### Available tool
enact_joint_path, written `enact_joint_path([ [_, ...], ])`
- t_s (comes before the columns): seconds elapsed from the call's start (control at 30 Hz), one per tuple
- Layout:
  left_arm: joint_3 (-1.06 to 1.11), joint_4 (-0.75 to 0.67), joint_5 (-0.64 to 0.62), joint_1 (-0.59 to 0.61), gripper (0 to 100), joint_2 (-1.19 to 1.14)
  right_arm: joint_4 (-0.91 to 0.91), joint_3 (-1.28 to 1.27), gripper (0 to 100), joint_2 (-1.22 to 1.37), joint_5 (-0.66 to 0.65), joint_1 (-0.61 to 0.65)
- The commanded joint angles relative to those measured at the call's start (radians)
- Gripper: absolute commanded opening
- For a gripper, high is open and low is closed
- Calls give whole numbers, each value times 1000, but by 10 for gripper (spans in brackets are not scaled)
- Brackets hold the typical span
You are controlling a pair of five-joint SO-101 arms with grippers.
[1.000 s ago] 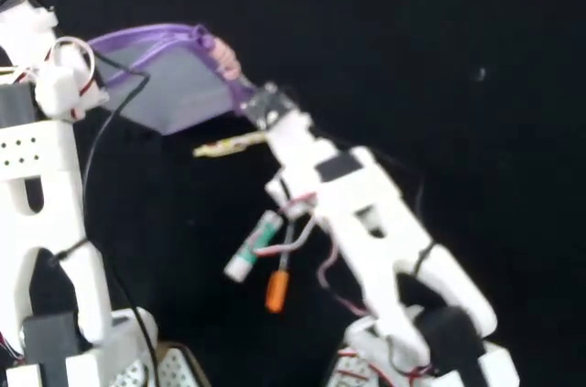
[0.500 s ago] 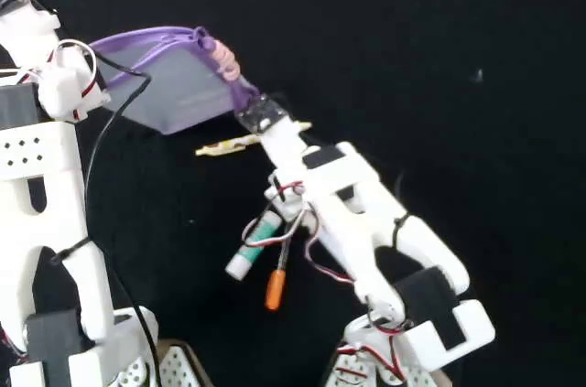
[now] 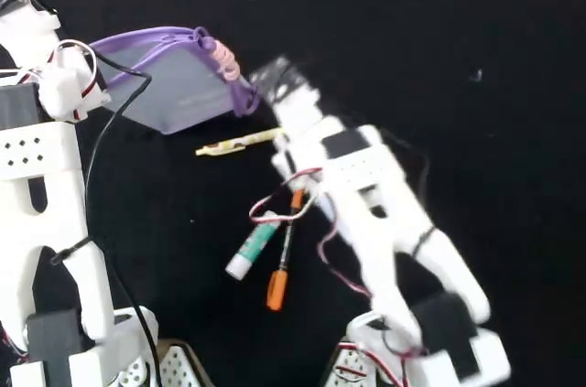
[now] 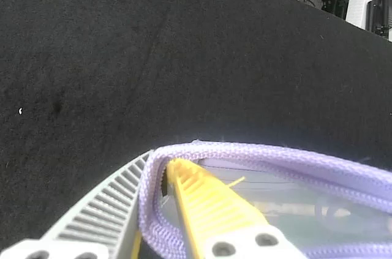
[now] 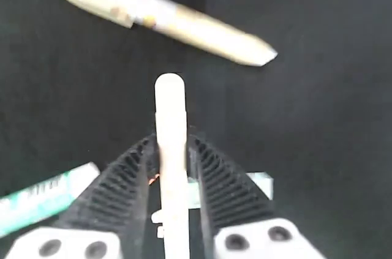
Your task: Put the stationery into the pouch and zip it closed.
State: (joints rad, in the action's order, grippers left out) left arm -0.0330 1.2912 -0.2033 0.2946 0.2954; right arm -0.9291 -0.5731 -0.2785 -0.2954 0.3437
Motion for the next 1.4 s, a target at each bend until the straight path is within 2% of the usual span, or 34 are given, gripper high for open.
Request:
enact_joint_path([
  [0.0,12,11,0,-21,27,-12,-32,127,11,-157,2,-14],
  [0.17,7,14,-2,-36,27,-6,-35,274,11,-278,8,-12],
  [0.37,2,49,-2,-153,27,-5,21,409,11,-321,9,40],
  [0.6,-1,77,-2,-237,27,-5,173,392,11,-398,9,140],
  [0.8,-1,77,-2,-285,27,-5,388,213,11,-553,9,212],
  [1.07,1,77,-3,-302,27,-5,850,-191,11,-763,9,239],
  [1.37,8,71,-3,-302,27,-5,1247,-421,11,-794,9,265],
])
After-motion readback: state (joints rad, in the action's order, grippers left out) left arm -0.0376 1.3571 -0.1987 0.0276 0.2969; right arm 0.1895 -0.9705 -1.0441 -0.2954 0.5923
